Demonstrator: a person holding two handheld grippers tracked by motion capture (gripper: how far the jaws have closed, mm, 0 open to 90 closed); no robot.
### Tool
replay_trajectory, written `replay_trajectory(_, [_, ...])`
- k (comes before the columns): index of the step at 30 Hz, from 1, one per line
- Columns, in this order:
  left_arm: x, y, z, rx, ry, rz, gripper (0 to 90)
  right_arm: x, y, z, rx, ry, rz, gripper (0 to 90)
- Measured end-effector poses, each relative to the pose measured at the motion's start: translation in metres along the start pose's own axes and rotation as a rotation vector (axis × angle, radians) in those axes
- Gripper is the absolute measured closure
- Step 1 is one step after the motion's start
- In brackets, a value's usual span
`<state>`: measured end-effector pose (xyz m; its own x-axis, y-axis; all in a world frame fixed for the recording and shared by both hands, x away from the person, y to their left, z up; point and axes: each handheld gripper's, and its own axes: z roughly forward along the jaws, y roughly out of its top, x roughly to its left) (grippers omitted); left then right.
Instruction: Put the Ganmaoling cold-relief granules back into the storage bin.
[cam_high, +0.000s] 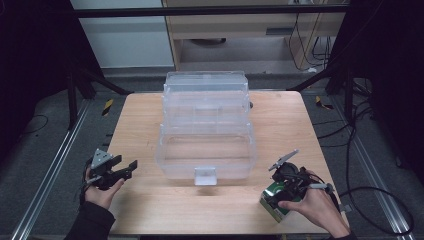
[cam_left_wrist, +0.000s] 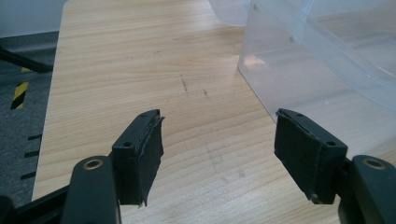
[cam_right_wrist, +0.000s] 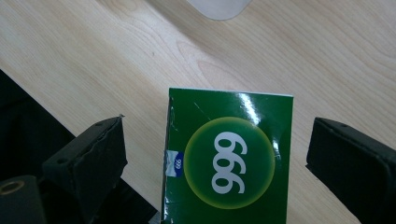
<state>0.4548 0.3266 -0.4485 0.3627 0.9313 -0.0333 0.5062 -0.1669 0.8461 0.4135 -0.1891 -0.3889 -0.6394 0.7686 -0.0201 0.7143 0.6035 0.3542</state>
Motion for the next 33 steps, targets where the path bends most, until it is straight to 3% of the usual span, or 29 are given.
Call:
replay_trajectory(16, [-0.001,-0.001,0.002,0.02,-0.002,0.02,31.8,-0.009,-0.007,0.019,0.086,0.027,0.012,6.6])
replay_trajectory(33, [-0.004,-0.002,0.005,0.037,-0.01,0.022,31.7,-0.013,-0.006,0.031,0.135,0.038,0.022,11.4])
